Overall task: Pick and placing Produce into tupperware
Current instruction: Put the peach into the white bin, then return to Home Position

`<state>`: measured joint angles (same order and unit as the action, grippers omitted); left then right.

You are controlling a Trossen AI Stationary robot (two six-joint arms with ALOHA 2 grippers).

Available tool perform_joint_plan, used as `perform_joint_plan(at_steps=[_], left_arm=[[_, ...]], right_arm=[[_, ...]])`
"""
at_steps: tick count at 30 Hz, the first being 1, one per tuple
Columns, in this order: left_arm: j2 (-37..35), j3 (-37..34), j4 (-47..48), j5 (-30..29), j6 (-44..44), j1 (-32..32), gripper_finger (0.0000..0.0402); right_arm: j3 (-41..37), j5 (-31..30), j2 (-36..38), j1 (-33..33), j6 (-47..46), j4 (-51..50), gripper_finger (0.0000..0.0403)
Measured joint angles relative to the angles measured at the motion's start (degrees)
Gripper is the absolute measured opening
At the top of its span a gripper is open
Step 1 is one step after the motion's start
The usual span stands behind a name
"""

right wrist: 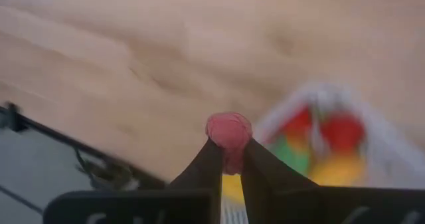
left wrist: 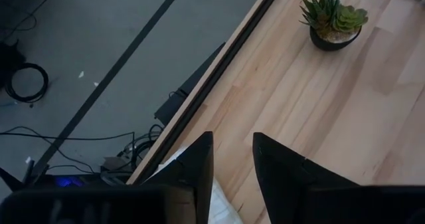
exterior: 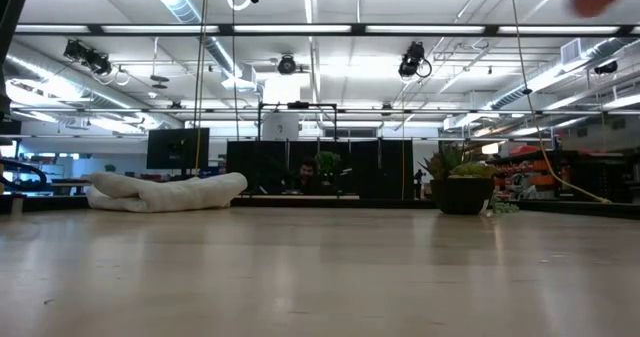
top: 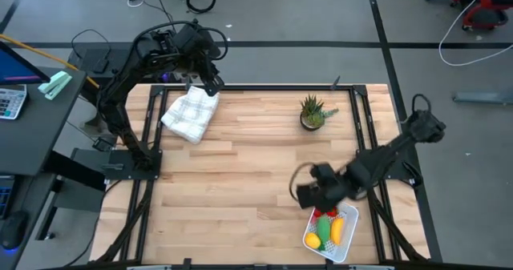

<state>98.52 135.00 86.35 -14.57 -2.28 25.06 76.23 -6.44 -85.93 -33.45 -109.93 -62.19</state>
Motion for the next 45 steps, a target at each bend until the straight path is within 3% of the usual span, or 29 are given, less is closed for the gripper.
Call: perform_joint_plan(at_steps=[6, 10, 17, 28, 33, 39, 45], left_arm=[[0.0, 0.0, -0.01, 0.0, 1.76, 0.0, 0.0111], [0.0, 0.0, -0.15, 0.0, 1.66, 0.0, 0.0111], [0.0, 0.0, -1.09, 0.0, 2.31, 0.0, 0.0113], [-2.85, -0.04, -0.06, -0.27, 2.66, -0.14, 0.0098], [-8.94, -0.04, 2.17, -0.43, 0.7, -0.22, 0.01], [-19.18, -0.04, 3.53, -0.42, -1.69, -0.22, 0.0094], [-29.73, 0.0, 3.55, -0.47, -6.68, -0.22, 0.0098]], right_arm=[[0.0, 10.2, -4.13, -7.07, -16.27, 1.5, 0.0034], [0.0, 15.55, -7.35, -9.64, -18.93, 1.6, 0.0048], [0.0, 15.87, -11.79, -10.21, -19.96, 1.92, 0.0087], [0.0, 17.07, -11.69, -9.1, -18.33, 0.6, 0.0161], [0.0, 13.82, -11.44, -9.12, -10.9, -1.78, 0.0173], [0.0, 6.74, -10.36, -9.05, -7.32, -14.11, 0.0168], [0.0, 5.31, -1.63, -6.72, -4.81, -19.92, 0.0168]])
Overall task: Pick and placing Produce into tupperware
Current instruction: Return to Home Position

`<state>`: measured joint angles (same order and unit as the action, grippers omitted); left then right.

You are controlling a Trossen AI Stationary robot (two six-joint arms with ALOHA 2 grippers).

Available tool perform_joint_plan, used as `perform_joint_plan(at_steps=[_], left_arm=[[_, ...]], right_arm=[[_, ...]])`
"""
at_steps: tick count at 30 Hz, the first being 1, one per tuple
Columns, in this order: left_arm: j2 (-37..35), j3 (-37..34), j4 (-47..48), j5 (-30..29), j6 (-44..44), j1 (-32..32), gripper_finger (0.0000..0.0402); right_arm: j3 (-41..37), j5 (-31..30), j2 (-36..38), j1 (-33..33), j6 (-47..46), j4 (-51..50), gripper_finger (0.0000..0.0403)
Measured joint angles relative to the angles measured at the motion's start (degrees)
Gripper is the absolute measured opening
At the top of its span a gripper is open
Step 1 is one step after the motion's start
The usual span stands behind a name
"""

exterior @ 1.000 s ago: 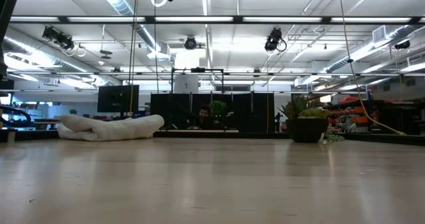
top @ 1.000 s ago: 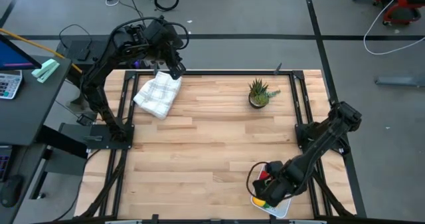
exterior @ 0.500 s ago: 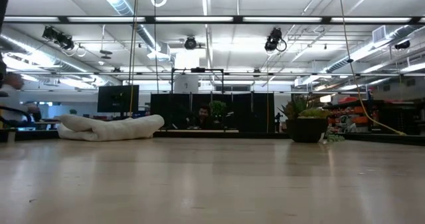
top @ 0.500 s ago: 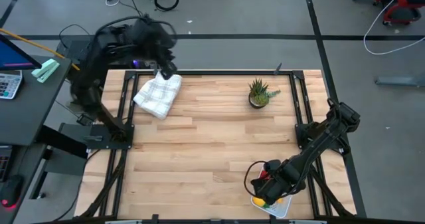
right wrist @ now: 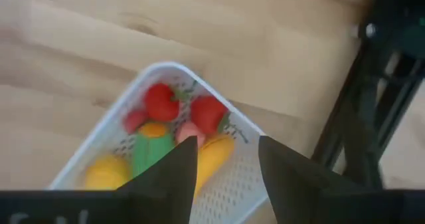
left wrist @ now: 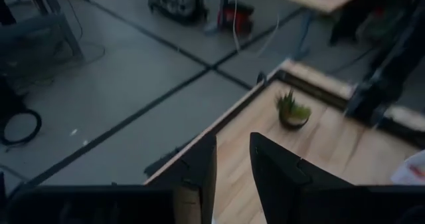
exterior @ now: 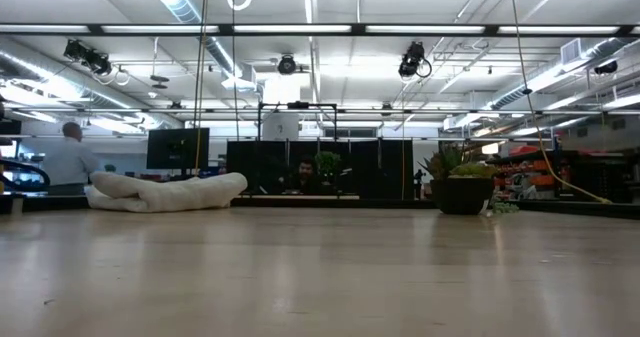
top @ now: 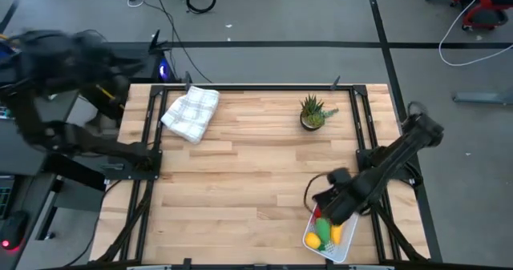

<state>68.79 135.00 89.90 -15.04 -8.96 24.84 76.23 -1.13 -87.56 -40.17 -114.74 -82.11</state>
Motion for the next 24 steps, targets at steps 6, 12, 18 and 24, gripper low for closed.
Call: perform_joint_plan(at_steps=[6, 12, 18, 24], left_arm=[[-9.37, 0.0, 0.01, -0.21, -1.08, 0.0, 0.01], [-16.88, 0.04, 0.07, -0.39, -8.76, 0.0, 0.009], [-23.03, -0.8, 0.04, 5.35, -10.18, -0.04, 0.0083], [-29.98, -5.95, 0.06, 7.58, -15.09, -0.13, 0.0084]], right_arm=[[0.0, -19.07, 16.0, 0.38, 9.48, 0.34, 0.0169], [0.02, -61.02, 29.0, 0.47, 36.21, 11.43, 0.0169], [0.02, -62.86, 35.69, 2.81, 56.66, 14.33, 0.017], [-1.17, -61.7, 36.71, 2.93, 58.85, 18.81, 0.0169]])
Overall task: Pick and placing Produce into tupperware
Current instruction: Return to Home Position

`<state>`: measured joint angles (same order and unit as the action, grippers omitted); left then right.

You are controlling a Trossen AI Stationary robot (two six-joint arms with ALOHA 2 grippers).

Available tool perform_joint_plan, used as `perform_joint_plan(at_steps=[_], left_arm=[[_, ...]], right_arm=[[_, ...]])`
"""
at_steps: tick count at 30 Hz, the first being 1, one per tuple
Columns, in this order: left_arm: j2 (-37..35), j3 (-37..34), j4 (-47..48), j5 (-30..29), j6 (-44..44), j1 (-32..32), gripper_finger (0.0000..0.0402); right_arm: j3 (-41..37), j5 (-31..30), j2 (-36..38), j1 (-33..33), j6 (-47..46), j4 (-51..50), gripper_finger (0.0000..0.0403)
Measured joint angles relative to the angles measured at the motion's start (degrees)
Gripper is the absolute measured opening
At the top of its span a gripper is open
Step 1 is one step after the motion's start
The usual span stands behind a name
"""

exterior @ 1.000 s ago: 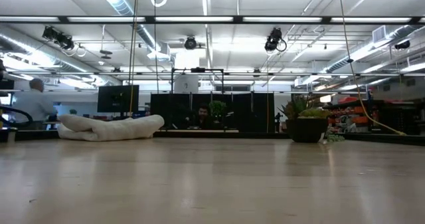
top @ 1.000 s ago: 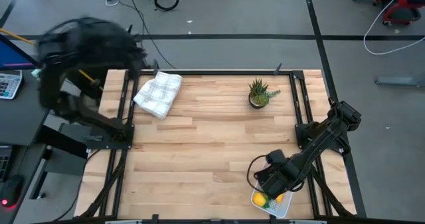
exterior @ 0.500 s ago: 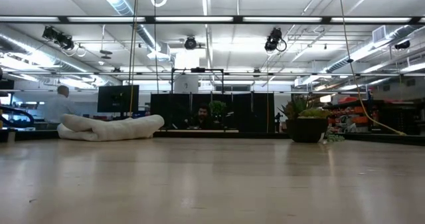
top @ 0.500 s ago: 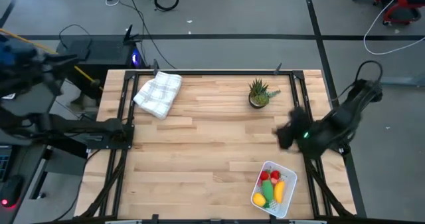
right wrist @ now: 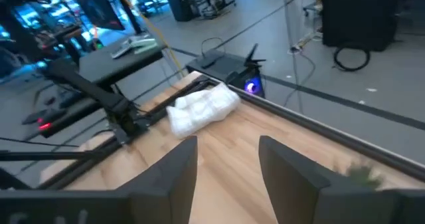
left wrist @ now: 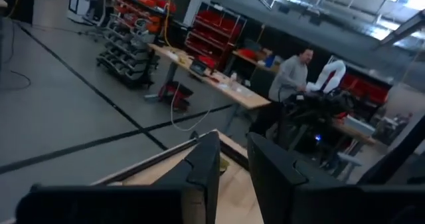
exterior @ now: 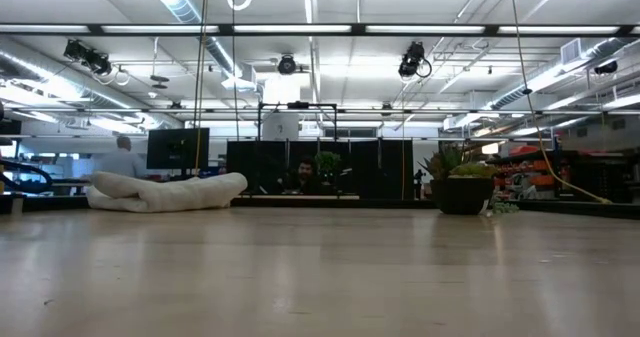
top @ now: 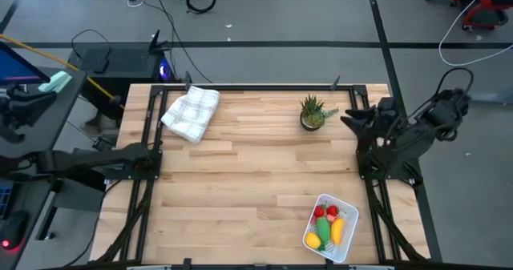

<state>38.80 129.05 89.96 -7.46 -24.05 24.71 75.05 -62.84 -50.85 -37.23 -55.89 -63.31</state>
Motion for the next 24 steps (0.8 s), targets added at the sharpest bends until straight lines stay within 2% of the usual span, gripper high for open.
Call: perform_joint_plan(at_steps=[2, 5, 8, 11, 15, 19, 22, 24], left_arm=[[-2.4, -3.31, 0.08, -0.02, -1.27, 0.27, 0.0082], [-5.57, -9.3, 0.04, 0.2, -4.51, 0.27, 0.0079], [-8.52, -15.62, -0.02, 0.25, -6.83, 0.24, 0.0078], [-11.05, -22.03, -1.92, 0.49, -6.12, -0.06, 0.008], [-15.19, -28.26, -9.42, 0.88, -0.76, -1.97, 0.0084], [-19.69, -31.99, -17.41, 1.54, 0.99, -5.0, 0.0081], [-22.14, -33.81, -16.74, 1.5, -0.74, -5.24, 0.0076], [-23.26, -34.91, -14.95, 1.6, -1.07, -4.95, 0.0074]], right_arm=[[-2.56, 0.76, -0.37, 0.0, 4.95, 8.63, 0.0169], [-8.04, 4.56, -1.2, 0.18, 17.19, 28.01, 0.017], [-13.61, 13.21, -1.44, 2.57, 27.89, 44.82, 0.0169], [-16.65, 22.02, -0.01, 8.25, 34.42, 54.47, 0.0168], [-18.55, 31.65, 1.68, 18.19, 35.98, 53.66, 0.0167], [-19.18, 31.89, 3.24, 25.85, 32.62, 45.18, 0.0167], [-19.18, 32.34, 3.61, 28.88, 30.15, 37.25, 0.0167], [-19.24, 32.88, 3.61, 29.56, 23.89, 33.45, 0.0167]])
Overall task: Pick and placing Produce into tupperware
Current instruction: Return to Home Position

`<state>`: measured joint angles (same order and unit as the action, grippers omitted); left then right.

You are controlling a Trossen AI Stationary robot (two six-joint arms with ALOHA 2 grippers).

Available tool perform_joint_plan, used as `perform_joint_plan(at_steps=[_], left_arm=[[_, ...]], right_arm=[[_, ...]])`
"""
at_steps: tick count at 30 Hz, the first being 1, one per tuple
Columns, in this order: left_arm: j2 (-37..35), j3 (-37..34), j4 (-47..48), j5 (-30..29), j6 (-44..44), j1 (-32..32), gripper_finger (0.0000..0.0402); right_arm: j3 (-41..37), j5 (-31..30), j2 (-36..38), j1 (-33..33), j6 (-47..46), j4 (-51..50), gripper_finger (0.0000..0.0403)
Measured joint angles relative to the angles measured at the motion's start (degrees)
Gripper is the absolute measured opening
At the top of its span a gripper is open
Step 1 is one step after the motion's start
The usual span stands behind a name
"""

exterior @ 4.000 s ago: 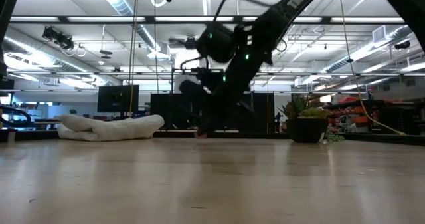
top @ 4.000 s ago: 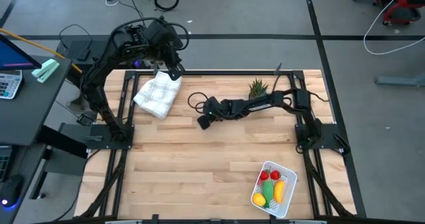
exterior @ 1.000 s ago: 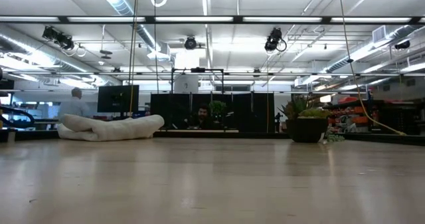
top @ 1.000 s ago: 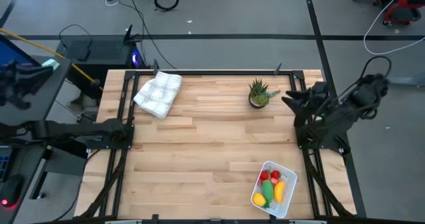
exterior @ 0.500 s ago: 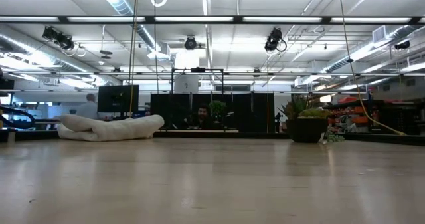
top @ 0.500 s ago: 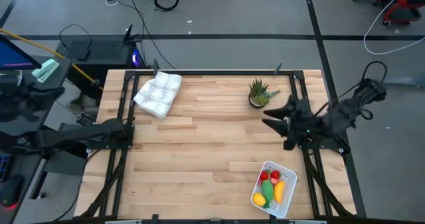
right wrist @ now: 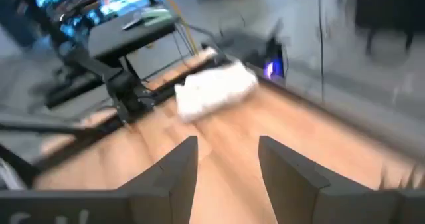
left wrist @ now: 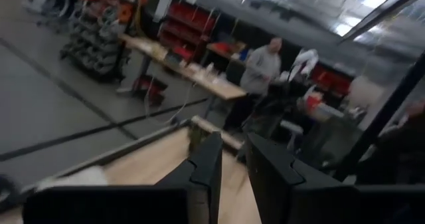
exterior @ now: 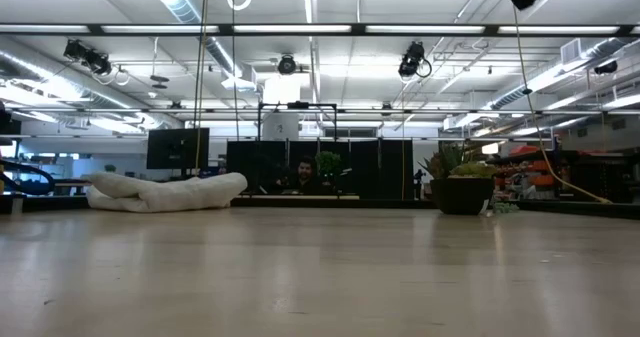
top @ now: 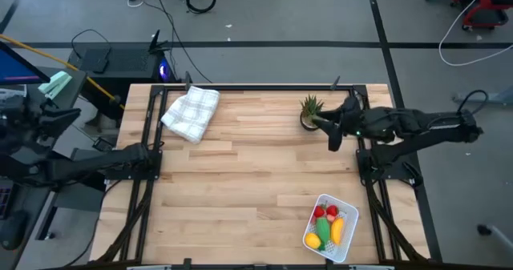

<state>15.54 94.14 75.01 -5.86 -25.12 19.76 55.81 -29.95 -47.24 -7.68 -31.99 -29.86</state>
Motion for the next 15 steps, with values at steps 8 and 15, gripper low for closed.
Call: perform_joint_plan(at_steps=[8, 15], left_arm=[[-1.15, -5.52, 4.66, 0.14, 3.83, 1.6, 0.0074], [-6.18, -16.87, -6.38, 0.14, 7.37, -0.69, 0.0059]], right_arm=[[0.01, 13.02, -0.17, 0.52, 10.49, -0.17, 0.0167], [-10.03, 16.1, 2.78, 1.75, 7.74, 14.93, 0.0167]])
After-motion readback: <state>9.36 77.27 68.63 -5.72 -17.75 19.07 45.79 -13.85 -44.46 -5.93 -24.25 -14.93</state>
